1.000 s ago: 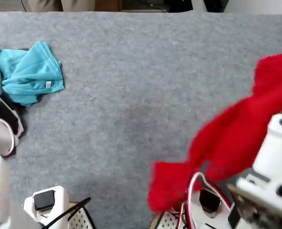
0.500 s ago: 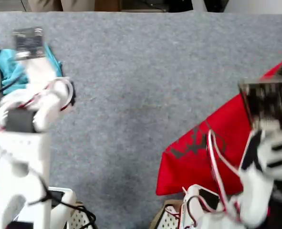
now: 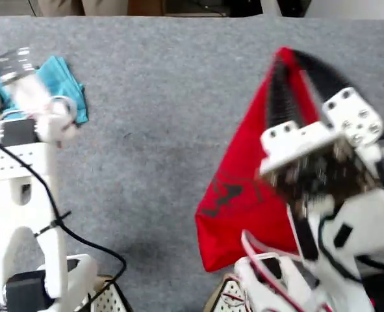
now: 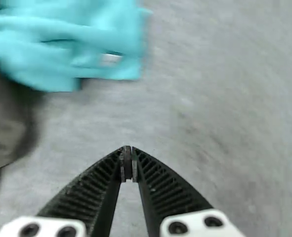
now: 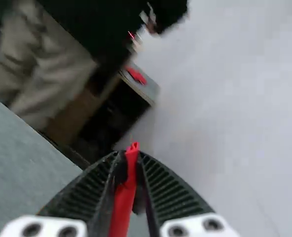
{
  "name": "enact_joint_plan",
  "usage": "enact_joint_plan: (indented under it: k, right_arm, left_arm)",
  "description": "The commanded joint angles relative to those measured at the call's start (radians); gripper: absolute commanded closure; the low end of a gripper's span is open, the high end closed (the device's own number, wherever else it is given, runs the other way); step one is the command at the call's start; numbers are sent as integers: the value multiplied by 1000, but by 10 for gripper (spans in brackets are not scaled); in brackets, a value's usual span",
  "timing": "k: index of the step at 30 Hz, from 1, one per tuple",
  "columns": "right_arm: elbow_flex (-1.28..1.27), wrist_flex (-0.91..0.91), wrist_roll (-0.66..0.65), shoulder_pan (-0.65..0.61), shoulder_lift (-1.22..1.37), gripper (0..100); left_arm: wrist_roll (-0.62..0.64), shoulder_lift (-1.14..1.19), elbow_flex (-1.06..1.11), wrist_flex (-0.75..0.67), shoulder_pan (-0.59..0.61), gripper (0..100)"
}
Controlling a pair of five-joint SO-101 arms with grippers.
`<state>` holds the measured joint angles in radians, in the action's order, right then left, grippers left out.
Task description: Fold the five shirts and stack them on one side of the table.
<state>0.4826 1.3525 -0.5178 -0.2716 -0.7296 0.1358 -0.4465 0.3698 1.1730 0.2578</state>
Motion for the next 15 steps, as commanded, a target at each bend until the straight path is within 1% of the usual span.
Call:
enact_joint_plan:
  k: [1,4,7,11,13,15]
  right_arm:
    - [70,2,15,-151,4,993]
    - [77,14,68,-153,-2,993]
    - [79,78,80,-71,-2,993]
    - [44,187,71,117,-2,993]
    - [-12,210,69,239,-4,992]
    - [-84,209,68,358,-4,992]
  left_arm:
    - [14,-2,-41,-14,98,979]
    - [12,4,-35,-11,98,979]
    - [14,5,-25,-11,41,979]
    - [14,7,2,-18,-91,979]
    - [14,8,12,-23,-175,979]
    - [9,8,38,-63,-264,978]
